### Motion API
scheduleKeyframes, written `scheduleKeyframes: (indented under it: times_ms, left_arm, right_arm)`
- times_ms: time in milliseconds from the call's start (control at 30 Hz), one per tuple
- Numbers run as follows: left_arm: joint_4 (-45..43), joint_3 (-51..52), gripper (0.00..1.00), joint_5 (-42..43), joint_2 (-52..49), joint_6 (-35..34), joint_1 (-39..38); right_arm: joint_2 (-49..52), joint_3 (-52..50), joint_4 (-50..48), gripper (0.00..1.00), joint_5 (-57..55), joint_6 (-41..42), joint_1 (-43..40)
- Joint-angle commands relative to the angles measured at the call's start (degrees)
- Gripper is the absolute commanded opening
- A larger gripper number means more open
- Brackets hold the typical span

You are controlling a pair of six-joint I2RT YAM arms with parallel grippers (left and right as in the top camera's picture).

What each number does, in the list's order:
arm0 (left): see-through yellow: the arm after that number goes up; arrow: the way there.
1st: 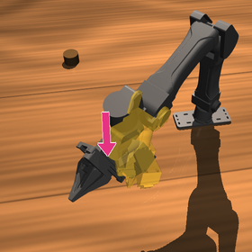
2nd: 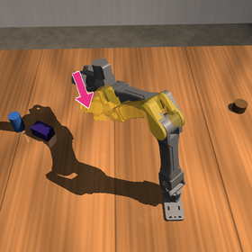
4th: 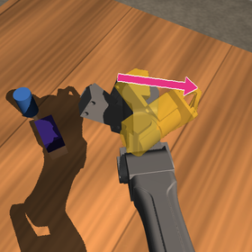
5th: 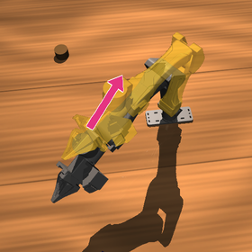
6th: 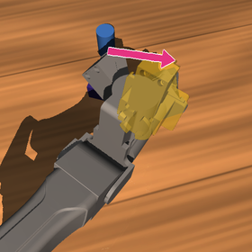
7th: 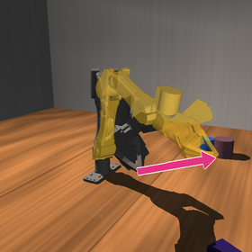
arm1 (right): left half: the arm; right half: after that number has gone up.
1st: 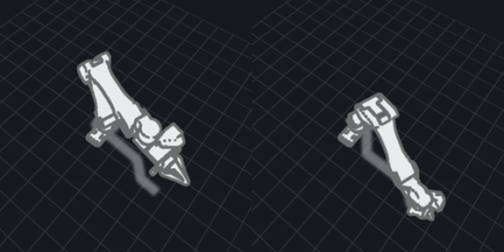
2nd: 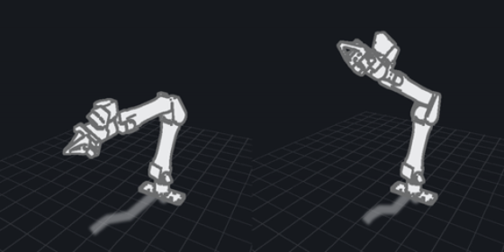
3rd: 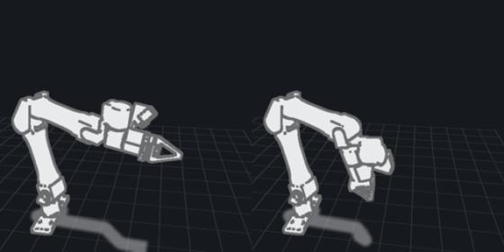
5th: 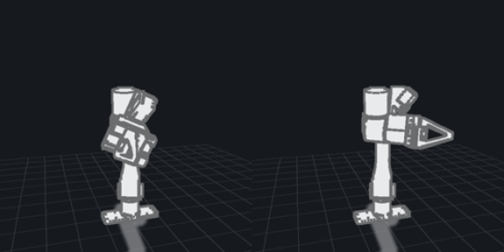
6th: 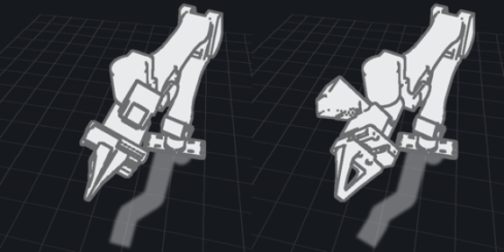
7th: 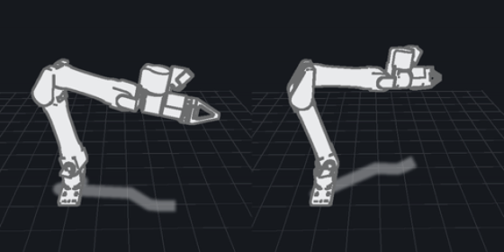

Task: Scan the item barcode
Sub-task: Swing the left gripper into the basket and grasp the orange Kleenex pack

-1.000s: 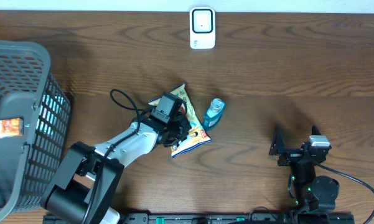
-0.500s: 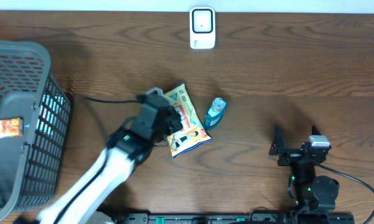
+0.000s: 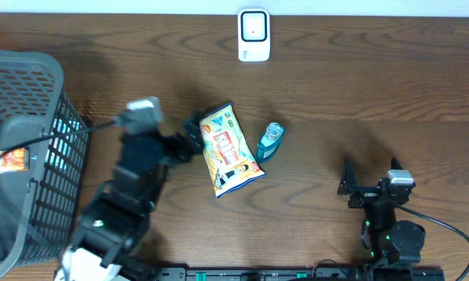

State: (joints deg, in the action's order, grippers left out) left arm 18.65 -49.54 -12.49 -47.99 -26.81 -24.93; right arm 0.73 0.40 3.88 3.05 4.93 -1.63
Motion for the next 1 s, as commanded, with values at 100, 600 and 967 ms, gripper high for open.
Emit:
scheduleKeyframes:
  times_ms: [100, 600, 967]
  left_arm:
    - [8.85, -17.18, 0.98, -3.45, -1.51, 3.19, 11.34]
    - [22.49, -32.09, 0.98, 4.2, -18.56, -13.75, 50.1]
    - [22.69, -32.09, 0.97, 6.14, -37.27, -12.15, 61.88]
  right_arm:
    - [-0.13, -0.09, 0.22, 0.99, -0.13, -0.74, 0.5]
    - [-0.13, -0.09, 0.22, 0.99, -0.13, -0.74, 0.5]
    - [-0.13, -0.09, 0.2, 0.99, -0.13, -0.74, 0.5]
